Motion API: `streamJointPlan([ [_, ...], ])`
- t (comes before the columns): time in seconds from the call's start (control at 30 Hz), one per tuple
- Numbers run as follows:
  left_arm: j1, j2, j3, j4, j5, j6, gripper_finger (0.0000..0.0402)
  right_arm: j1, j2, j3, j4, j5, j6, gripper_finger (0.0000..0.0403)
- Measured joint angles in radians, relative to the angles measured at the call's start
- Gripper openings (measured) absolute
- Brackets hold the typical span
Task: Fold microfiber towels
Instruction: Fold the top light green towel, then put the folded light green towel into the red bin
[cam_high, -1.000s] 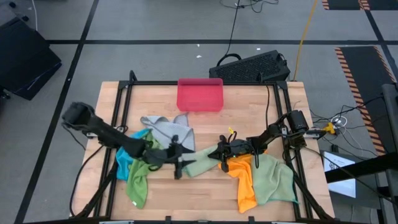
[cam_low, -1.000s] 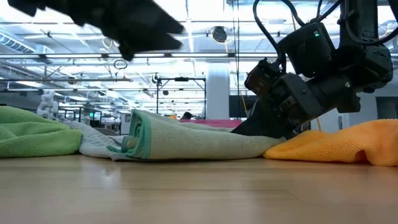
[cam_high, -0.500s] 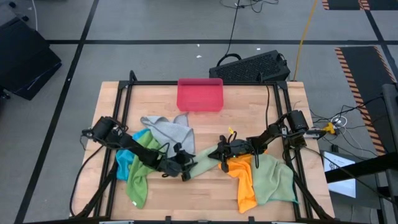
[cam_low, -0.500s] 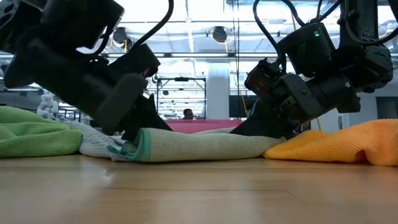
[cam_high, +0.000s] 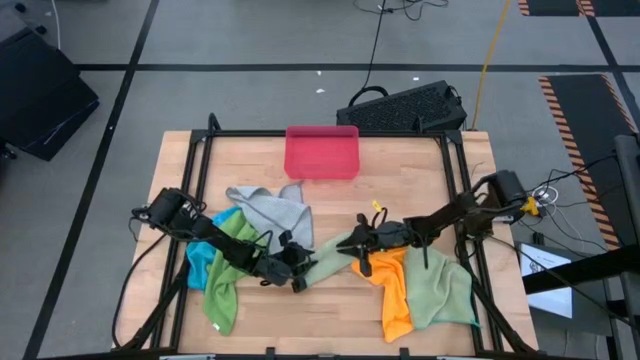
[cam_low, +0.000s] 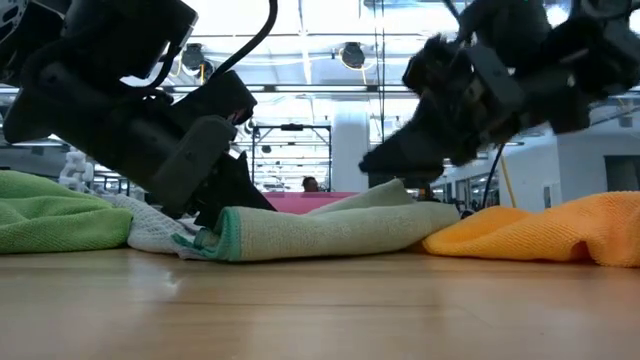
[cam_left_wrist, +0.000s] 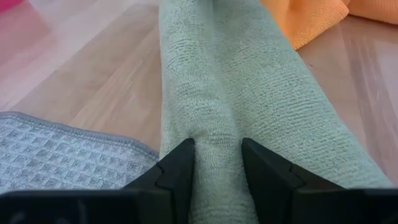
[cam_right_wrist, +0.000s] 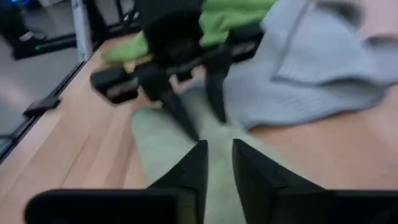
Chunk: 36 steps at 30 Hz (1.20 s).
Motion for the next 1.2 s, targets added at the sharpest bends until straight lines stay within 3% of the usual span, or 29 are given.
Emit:
streamJointPlan([
  [0.1,0.000,-0.002,-0.001,0.018,0.005,0.026,0.0138,0.028,-0.037,0.000,-0.009,0.073,-0.028,0.0094],
  [0.23,-0.003,-0.023,-0.003,0.021,0.004,0.077,0.0138,0.041,-0.012,0.007,-0.001,0.086,-0.041,0.0100],
  [0.57,-0.016,-0.212,-0.002,-0.086,0.000,0.196,0.0138,0.005,0.223,0.008,0.113,0.134,-0.018,0.0038],
  [0.8,-0.117,-0.336,-0.003,-0.179,0.064,0.330,0.0145,-0.002,0.291,0.010,0.180,0.135,0.022,0.0010],
  [1.03,-0.215,-0.225,-0.002,-0.181,-0.030,0.442,0.0225,-0.004,0.292,0.009,0.183,0.131,0.022,0.0009],
  [1.2,-0.218,-0.085,-0.002,-0.066,-0.076,0.557,0.0301,-0.004,0.292,0.009,0.182,0.131,0.033,0.0009],
])
